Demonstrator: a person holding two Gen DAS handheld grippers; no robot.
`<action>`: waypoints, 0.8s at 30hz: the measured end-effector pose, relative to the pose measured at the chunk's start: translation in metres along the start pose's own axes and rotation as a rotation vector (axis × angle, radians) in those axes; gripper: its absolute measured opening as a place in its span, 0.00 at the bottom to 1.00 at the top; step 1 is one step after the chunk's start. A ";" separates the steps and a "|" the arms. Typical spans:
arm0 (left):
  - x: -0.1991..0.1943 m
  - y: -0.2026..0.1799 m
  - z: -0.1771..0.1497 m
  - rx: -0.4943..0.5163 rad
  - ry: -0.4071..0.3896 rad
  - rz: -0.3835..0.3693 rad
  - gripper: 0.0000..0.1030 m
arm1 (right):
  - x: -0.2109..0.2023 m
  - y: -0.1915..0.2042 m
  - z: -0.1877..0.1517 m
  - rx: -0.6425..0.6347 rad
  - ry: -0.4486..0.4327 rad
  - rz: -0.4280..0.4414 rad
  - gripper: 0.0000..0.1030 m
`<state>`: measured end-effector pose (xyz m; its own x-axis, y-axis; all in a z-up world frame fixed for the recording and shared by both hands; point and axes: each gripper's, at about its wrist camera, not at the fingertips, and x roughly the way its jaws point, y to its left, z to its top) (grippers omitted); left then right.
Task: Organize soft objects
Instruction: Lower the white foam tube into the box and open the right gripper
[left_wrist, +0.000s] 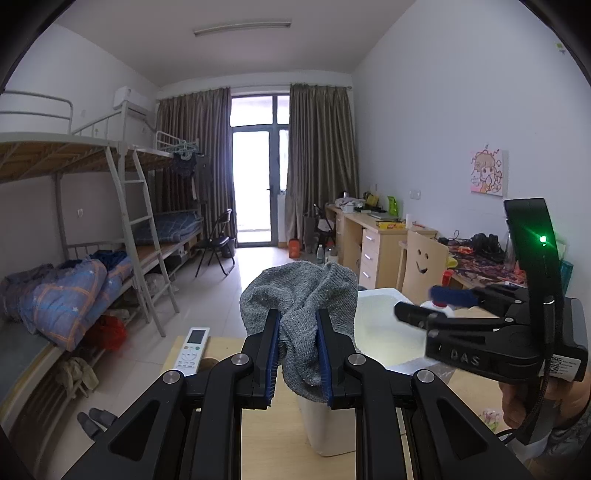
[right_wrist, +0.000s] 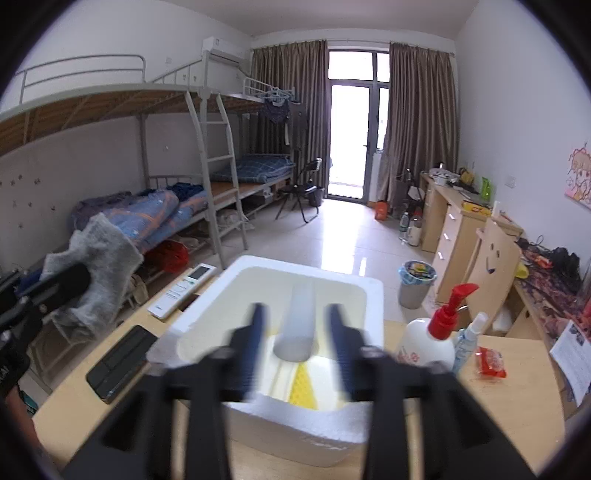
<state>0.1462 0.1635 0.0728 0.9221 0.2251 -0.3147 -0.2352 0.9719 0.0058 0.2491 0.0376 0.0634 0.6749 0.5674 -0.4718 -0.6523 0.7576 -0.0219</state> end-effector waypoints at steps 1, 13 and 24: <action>0.001 0.000 0.000 -0.001 0.001 0.001 0.19 | 0.000 -0.001 0.001 0.005 -0.005 0.004 0.77; 0.010 0.000 0.004 0.009 0.021 -0.005 0.19 | -0.025 -0.002 0.002 0.022 -0.064 0.037 0.87; 0.026 -0.012 0.013 0.037 0.055 -0.058 0.19 | -0.046 -0.014 -0.001 0.038 -0.093 0.033 0.88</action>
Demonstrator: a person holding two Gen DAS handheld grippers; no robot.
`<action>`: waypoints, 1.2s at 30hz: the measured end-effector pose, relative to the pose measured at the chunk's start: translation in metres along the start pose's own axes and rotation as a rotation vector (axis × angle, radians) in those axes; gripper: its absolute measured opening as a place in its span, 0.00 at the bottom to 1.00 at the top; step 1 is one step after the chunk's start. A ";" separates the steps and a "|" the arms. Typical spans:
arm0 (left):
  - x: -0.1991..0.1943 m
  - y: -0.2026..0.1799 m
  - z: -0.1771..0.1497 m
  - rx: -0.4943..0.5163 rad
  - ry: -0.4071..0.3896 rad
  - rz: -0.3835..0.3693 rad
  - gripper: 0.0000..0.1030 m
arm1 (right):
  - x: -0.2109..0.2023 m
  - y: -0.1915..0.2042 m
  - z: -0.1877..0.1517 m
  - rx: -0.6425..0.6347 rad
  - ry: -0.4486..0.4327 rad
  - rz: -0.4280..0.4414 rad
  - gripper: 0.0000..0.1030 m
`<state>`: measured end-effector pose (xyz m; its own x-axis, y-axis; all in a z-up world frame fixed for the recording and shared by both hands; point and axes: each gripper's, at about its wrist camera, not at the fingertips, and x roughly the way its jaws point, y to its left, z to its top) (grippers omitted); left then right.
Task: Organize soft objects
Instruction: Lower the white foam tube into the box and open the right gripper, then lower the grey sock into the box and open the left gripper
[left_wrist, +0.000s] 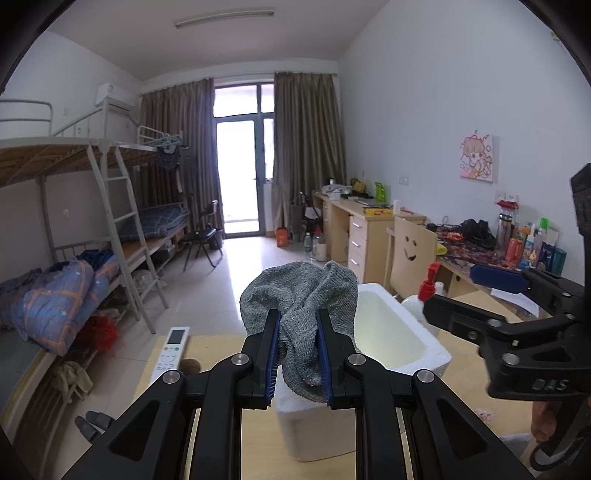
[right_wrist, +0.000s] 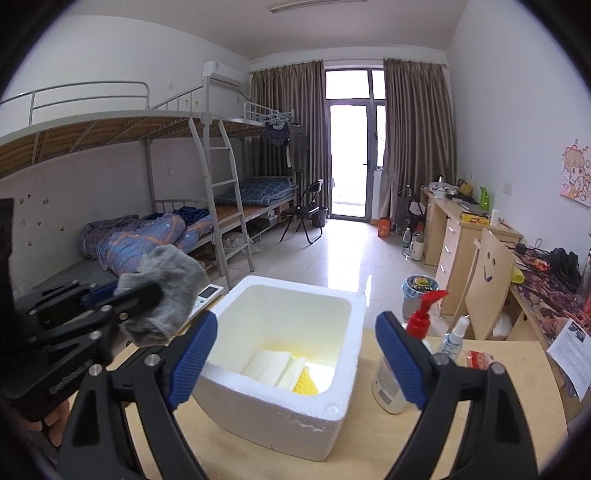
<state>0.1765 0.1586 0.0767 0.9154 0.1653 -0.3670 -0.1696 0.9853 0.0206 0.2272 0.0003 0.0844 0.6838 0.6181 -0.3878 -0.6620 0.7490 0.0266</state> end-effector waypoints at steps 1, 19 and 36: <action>0.002 -0.001 0.002 0.002 0.001 -0.009 0.19 | -0.003 -0.002 0.000 0.003 -0.006 -0.005 0.88; 0.033 -0.034 0.012 0.050 0.059 -0.097 0.19 | -0.040 -0.035 -0.010 0.052 -0.061 -0.109 1.00; 0.046 -0.033 0.021 0.018 0.084 -0.061 0.71 | -0.071 -0.055 -0.028 0.153 -0.071 -0.184 1.00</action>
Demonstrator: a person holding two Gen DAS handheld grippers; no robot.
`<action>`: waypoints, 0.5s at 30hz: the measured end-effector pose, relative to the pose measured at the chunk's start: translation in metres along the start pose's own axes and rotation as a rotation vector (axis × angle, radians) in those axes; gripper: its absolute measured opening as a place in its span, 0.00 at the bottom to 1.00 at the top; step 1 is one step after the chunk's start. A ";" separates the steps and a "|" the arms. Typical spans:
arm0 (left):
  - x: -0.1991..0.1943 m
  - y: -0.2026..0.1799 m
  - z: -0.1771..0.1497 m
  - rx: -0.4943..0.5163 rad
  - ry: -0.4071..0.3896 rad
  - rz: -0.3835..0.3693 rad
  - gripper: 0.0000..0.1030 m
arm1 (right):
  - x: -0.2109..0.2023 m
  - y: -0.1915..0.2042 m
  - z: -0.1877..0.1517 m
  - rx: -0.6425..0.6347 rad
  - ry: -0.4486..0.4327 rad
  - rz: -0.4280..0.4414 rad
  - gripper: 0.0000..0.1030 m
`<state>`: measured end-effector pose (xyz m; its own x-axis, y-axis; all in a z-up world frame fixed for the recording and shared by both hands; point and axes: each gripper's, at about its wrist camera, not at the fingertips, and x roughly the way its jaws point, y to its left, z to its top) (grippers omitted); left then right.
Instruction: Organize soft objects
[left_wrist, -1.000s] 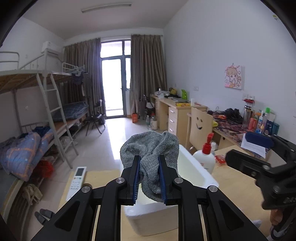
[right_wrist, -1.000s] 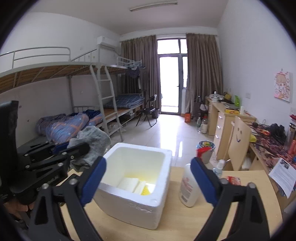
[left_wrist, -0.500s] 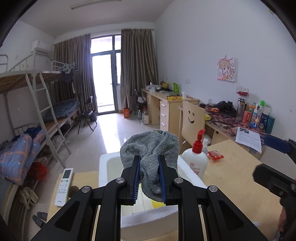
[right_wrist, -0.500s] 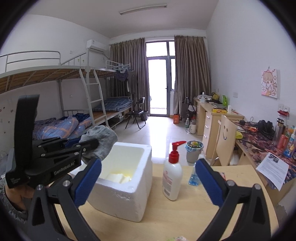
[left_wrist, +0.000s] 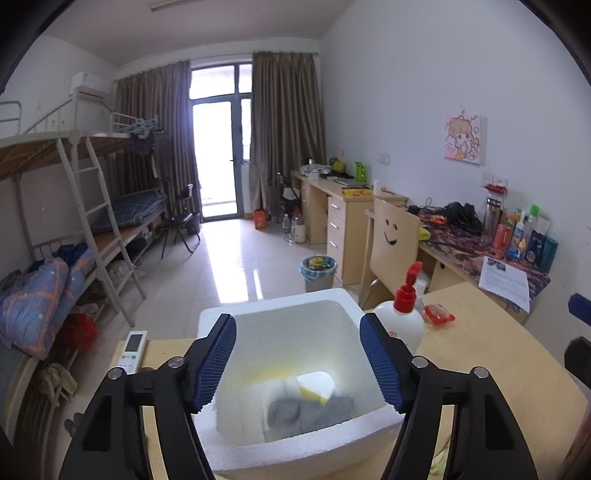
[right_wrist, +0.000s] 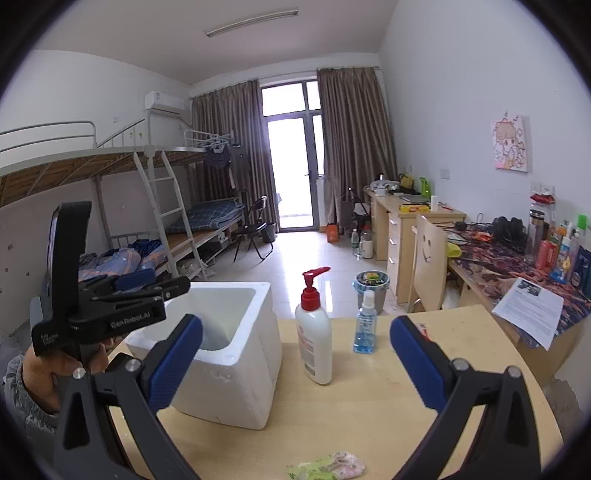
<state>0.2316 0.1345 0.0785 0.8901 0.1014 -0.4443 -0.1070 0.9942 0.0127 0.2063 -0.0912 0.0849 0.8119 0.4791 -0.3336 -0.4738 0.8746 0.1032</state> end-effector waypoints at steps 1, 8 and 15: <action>-0.002 0.001 0.000 -0.004 -0.003 0.000 0.80 | -0.002 0.000 -0.001 0.002 -0.002 -0.002 0.99; -0.024 -0.006 0.005 0.015 -0.050 0.008 0.99 | -0.017 0.000 -0.004 0.017 -0.009 -0.018 1.00; -0.060 -0.014 0.002 0.030 -0.095 -0.019 0.99 | -0.038 0.003 -0.004 0.011 -0.033 -0.035 1.00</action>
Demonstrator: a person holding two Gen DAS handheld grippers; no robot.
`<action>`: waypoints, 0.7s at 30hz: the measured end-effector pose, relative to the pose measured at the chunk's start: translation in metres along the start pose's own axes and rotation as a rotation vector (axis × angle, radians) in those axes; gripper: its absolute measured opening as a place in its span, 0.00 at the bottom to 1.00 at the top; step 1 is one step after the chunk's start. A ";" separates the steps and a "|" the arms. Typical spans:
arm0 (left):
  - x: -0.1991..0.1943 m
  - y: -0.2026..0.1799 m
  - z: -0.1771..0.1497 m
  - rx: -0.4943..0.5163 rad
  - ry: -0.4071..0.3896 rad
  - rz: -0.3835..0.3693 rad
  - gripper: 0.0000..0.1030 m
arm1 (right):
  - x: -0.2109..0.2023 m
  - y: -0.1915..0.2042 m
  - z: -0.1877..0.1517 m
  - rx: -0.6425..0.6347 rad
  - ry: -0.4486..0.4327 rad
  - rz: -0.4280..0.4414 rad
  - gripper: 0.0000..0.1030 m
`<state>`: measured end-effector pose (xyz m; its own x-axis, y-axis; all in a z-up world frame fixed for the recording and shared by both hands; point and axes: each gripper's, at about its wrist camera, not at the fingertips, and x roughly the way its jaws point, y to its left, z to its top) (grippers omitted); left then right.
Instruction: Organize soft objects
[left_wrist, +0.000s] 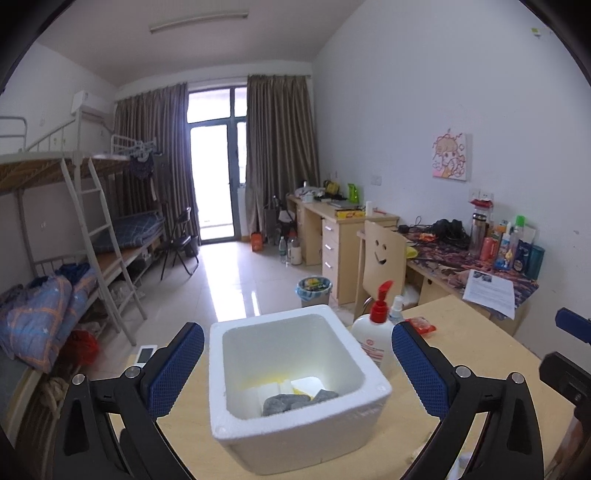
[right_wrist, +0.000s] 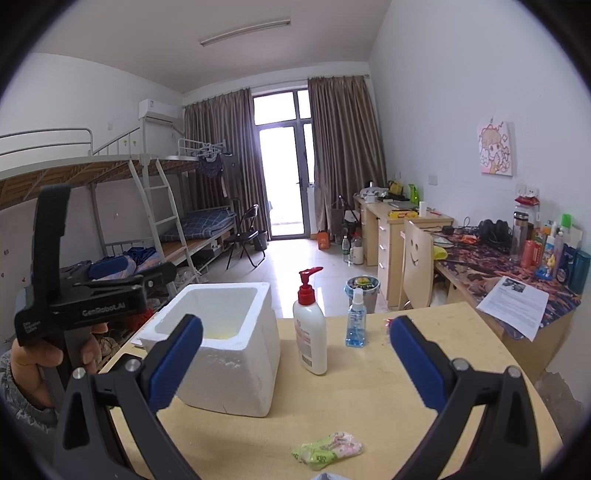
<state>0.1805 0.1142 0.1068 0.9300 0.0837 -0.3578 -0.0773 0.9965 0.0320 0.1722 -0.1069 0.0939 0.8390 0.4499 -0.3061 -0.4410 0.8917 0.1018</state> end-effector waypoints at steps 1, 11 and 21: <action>-0.006 -0.002 -0.001 0.001 -0.003 -0.003 0.99 | -0.003 0.000 0.000 0.002 -0.002 -0.003 1.00; -0.057 -0.016 -0.007 0.023 -0.051 -0.021 0.99 | -0.043 0.003 -0.004 -0.003 -0.041 -0.018 1.00; -0.094 -0.028 -0.018 0.015 -0.086 -0.014 0.99 | -0.080 -0.001 -0.012 0.006 -0.081 -0.007 1.00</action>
<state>0.0891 0.0786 0.1225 0.9585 0.0686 -0.2767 -0.0593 0.9974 0.0418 0.1015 -0.1444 0.1069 0.8653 0.4459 -0.2291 -0.4332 0.8951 0.1058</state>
